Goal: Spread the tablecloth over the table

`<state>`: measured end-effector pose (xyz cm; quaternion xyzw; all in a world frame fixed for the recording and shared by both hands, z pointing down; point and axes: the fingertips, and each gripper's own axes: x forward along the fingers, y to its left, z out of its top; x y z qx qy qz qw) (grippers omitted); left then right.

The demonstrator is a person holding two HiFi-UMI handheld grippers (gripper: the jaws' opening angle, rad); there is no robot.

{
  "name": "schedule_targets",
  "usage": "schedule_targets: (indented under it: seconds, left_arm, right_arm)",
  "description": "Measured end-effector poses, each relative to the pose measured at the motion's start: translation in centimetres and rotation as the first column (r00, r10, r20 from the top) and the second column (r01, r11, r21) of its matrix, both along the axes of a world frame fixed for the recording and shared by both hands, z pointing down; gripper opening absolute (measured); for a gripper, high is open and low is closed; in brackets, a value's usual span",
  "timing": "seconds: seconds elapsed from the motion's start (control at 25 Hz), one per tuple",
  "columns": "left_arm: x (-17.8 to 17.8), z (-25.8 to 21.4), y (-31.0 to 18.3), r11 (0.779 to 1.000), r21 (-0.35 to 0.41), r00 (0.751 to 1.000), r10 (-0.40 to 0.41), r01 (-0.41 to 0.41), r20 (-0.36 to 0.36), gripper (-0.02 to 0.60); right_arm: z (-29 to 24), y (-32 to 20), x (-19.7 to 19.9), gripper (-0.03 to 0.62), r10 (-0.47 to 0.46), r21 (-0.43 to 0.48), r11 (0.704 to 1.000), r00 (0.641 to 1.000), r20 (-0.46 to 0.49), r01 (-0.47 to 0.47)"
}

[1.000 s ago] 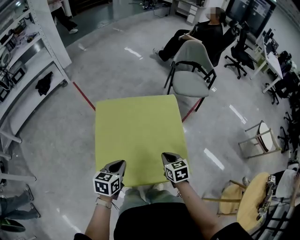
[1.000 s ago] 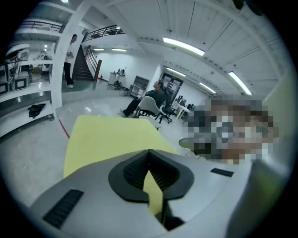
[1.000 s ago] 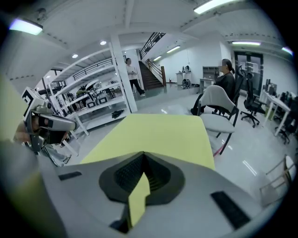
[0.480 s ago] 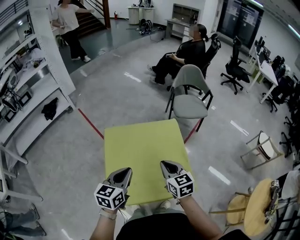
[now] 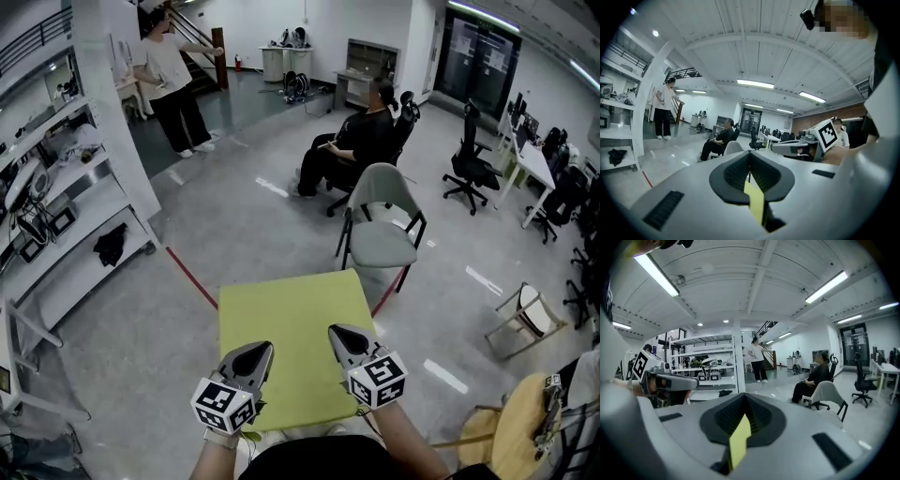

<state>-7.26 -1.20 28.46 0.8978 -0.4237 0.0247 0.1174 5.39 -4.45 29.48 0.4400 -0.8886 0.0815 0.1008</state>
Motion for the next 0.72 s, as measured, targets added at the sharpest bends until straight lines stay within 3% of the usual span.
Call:
schedule_targets:
  seconds: [0.32, 0.72]
  left_arm:
    - [-1.5, -5.1, -1.2, 0.992, 0.117, 0.999, -0.035, 0.038, -0.028, 0.012]
    - [-1.3, -6.4, -2.2, 0.988, 0.149, 0.998, -0.032, 0.039, -0.045, 0.012]
  right_arm:
    - [-5.7, -0.6, -0.8, 0.011, -0.038, 0.134, 0.99, 0.999, 0.014, 0.035]
    - [-7.6, -1.1, -0.3, 0.009, -0.043, 0.198, 0.98, 0.999, 0.024, 0.037]
